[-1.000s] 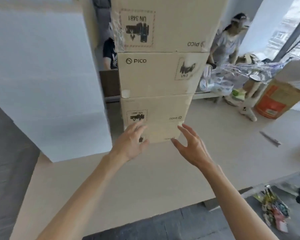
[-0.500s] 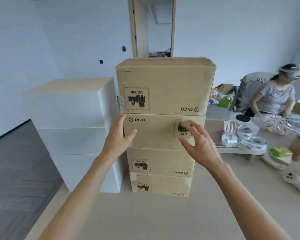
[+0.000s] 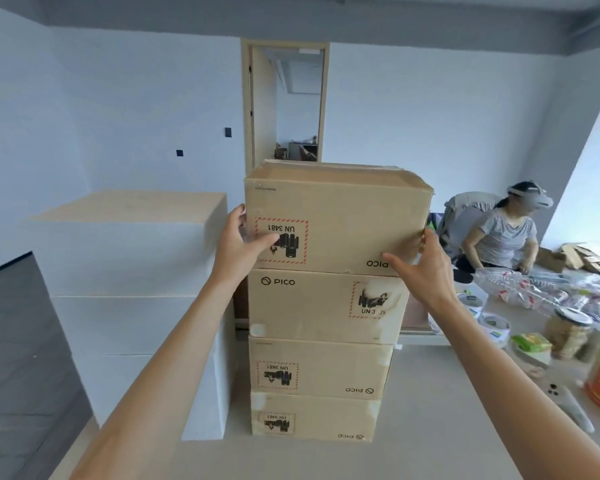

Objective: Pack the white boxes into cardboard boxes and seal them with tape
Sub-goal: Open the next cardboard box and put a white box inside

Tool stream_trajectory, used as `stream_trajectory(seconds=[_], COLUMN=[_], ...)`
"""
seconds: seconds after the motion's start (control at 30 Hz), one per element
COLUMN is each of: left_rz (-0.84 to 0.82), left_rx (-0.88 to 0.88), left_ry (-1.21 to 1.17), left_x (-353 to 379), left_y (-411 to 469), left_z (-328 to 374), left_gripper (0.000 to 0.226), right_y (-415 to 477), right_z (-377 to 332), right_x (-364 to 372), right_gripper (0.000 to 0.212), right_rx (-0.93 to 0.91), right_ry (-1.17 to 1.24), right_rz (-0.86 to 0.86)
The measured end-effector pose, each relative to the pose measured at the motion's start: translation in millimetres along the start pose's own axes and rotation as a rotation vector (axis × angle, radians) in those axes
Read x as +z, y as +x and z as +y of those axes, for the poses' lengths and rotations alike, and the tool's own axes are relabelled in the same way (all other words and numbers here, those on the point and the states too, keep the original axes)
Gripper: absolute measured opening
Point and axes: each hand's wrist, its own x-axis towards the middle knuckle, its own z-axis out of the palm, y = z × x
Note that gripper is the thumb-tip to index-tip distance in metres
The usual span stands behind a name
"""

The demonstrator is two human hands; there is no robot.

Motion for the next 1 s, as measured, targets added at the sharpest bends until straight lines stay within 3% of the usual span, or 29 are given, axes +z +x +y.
stream_trajectory(seconds=[0.27, 0.53, 0.8, 1.0], left_rz=[0.025, 0.007, -0.008, -0.013], left_rx=[0.015, 0.107, 0.224, 0.257], left_ry=[-0.088, -0.126, -0.103, -0.064], left_x=[6.4, 40.4, 131.0, 237.2], left_y=[0.2, -21.5, -75.7, -141.2], left_z=[-10.7, 7.9, 70.7, 117.8], left_gripper=[0.068, 0.071, 0.071, 0.072], right_y=[-10.6, -29.9, -40.5, -59.5], right_z=[-4.1, 21.2, 81.3, 176.3], right_x=[1.7, -45.0, -142.6, -238.6], right_gripper=[0.080, 0.088, 0.080, 0.084], right_rx=[0.014, 0.027, 0.052, 0.116], right_ry=[-0.017, -0.014, 0.062, 0.115], right_rz=[0.076, 0.166, 0.264, 0.271])
